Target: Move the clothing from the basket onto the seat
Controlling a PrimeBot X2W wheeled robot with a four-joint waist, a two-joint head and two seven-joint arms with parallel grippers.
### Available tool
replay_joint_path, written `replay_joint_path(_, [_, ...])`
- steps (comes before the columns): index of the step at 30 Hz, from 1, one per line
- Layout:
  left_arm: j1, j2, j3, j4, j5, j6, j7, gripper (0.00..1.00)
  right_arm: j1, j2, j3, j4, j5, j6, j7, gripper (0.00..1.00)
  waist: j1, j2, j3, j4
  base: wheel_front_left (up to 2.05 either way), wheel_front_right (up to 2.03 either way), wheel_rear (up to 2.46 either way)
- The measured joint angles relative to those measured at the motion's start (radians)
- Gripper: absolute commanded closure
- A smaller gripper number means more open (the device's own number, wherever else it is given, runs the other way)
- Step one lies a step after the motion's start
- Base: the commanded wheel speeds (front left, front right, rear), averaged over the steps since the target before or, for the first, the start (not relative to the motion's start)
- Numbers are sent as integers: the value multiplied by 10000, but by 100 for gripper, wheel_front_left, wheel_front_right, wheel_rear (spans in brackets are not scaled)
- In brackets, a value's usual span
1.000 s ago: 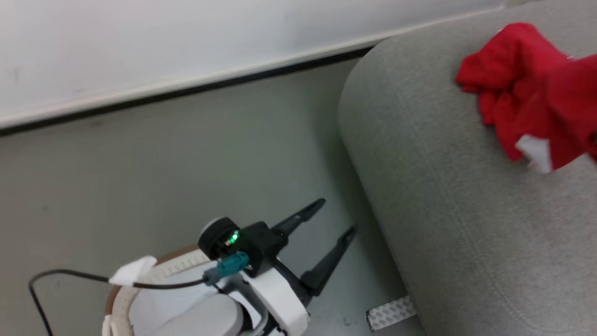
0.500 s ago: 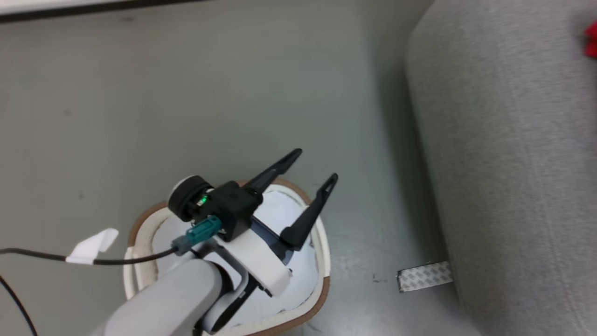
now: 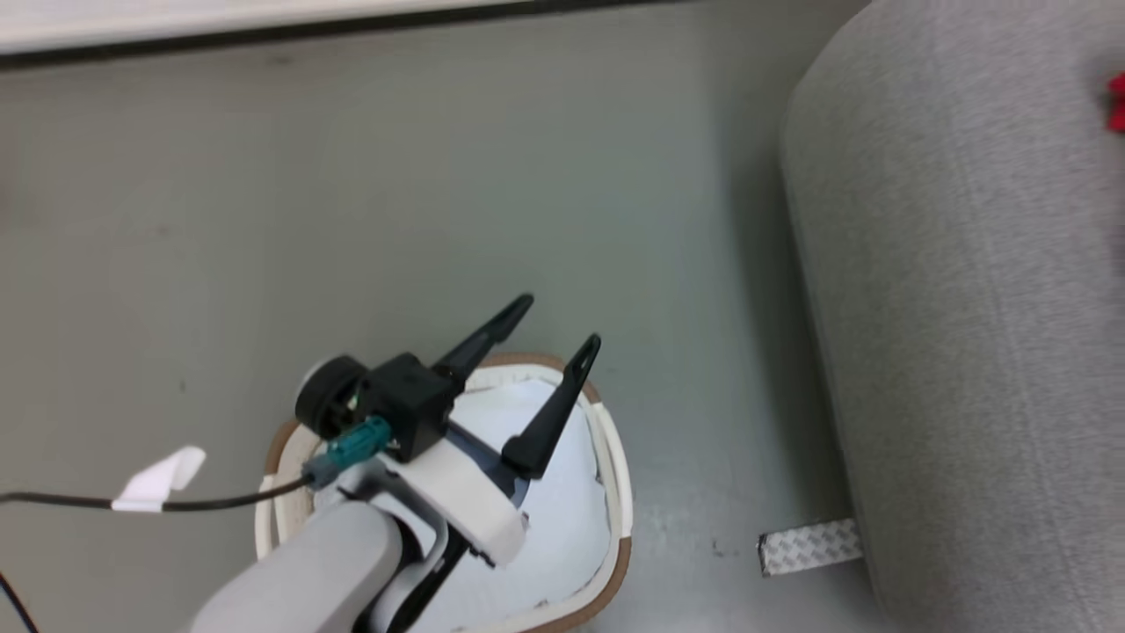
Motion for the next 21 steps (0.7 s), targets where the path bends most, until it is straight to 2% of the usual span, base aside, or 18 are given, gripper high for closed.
replay_joint_path(6, [520,-27,115,265,-270,127,-282,0,414,-23,1271,-295,453,0,688,0,-1,0,-959,-251,0,0,0])
replay_joint_path(10, [988,84,330,384,-575,370,-449,0,1085,-443,2021,-1074,830,0,1179,0,-1,0,-1729,-407,0,0,0])
replay_joint_path(16, [1696,430,1007,326,-1005,886,-709,0,2019,-1034,2284,-3321,1122,0,1475,0,-3,0,-2845,-517,0,0,0])
replay_joint_path(19, [2014,665,1570,194,-1271,1229,-832,0,2284,-957,2220,-4723,1158,0,1513,0,-4,0,-3294,-475,0,0,0])
replay_joint_path(21, [2232,786,1952,36,-1371,1427,-955,0,2505,-686,2203,-5586,1340,-2,1505,0,-4,0,-3518,-382,0,0,0])
